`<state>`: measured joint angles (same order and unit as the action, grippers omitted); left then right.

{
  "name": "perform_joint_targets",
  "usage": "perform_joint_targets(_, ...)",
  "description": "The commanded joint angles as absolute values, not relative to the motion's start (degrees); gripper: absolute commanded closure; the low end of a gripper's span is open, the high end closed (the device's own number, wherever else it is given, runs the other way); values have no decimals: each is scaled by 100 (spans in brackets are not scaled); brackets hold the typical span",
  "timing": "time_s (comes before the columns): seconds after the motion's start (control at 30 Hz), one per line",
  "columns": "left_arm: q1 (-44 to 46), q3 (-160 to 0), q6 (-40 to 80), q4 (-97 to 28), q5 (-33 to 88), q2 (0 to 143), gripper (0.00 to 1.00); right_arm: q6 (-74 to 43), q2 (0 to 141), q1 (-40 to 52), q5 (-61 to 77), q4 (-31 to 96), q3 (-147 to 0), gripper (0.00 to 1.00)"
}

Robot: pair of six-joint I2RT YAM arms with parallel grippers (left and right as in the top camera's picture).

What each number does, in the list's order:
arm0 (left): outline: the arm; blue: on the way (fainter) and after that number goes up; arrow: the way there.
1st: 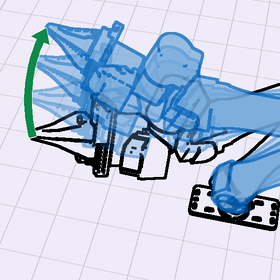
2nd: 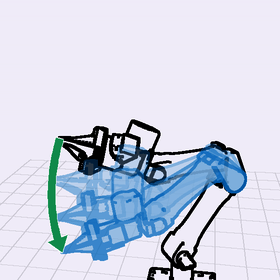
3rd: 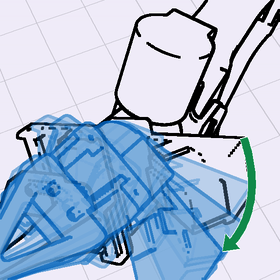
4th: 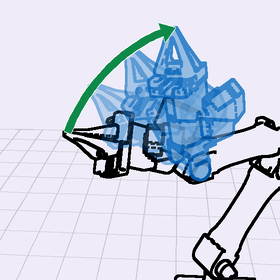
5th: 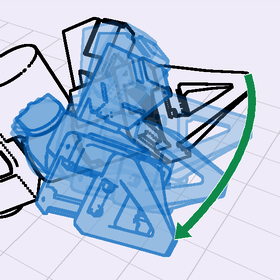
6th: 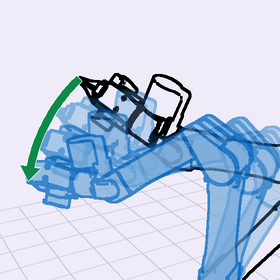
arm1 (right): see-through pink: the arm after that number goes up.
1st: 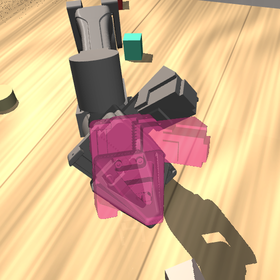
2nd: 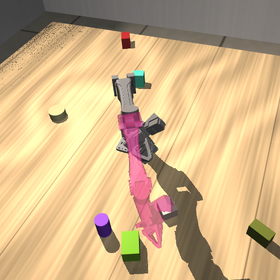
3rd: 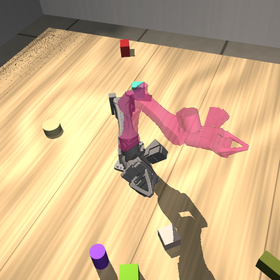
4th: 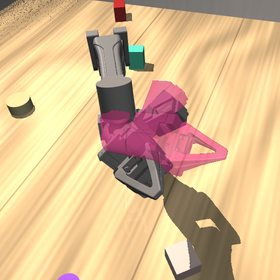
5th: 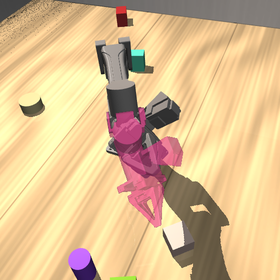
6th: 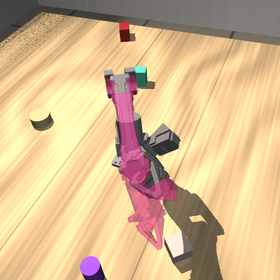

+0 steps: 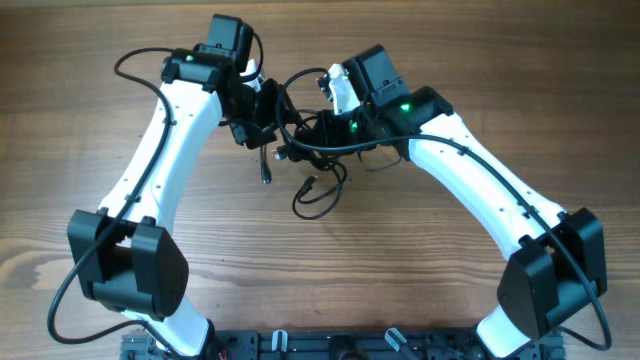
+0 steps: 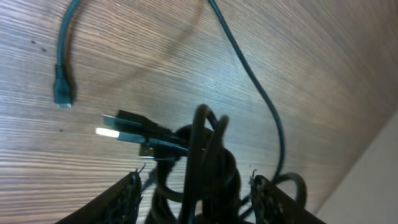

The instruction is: Untangle cables

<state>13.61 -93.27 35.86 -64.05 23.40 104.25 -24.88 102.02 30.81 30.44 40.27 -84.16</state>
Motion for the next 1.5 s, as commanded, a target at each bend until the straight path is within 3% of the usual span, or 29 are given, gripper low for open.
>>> perform_joint_targets(0.0,1149,-9378,3109,-6396,2121,10088,42,-2547,10051,3076,3205,4001,-8486,96)
perform_joint_targets(0.2,943,-9378,1719,-6497,2373,9085,42,-2554,10051,3076,3208,4005,-8486,96)
perform_joint_targets(0.37,1122,-9268,1577,-6663,2392,8943,42,-2554,10051,3076,3229,3997,-8486,96)
perform_joint_targets(0.93,1492,-7175,2152,-4541,2648,9013,44,-2547,10051,3076,3312,3994,-8486,96)
perform_joint_targets(1.07,1594,-6923,2445,-4108,2477,9094,48,-2545,10051,3076,3312,3994,-8486,96)
perform_joint_targets(1.17,1586,-6899,2600,-3999,2412,9190,58,-2547,10051,3079,3312,4001,-8486,96)
perform_joint_targets(1.3,1588,-6899,2596,-4012,2158,9190,58,-2547,10051,3076,3282,4016,-8486,96)
perform_joint_targets(1.37,1588,-6899,2567,-4165,1769,9190,56,-2554,10051,3030,3199,4038,-8486,90)
perform_joint_targets(1.47,1588,-6899,1944,-4451,1734,9192,47,-2567,10051,2773,3181,4108,-8486,65)
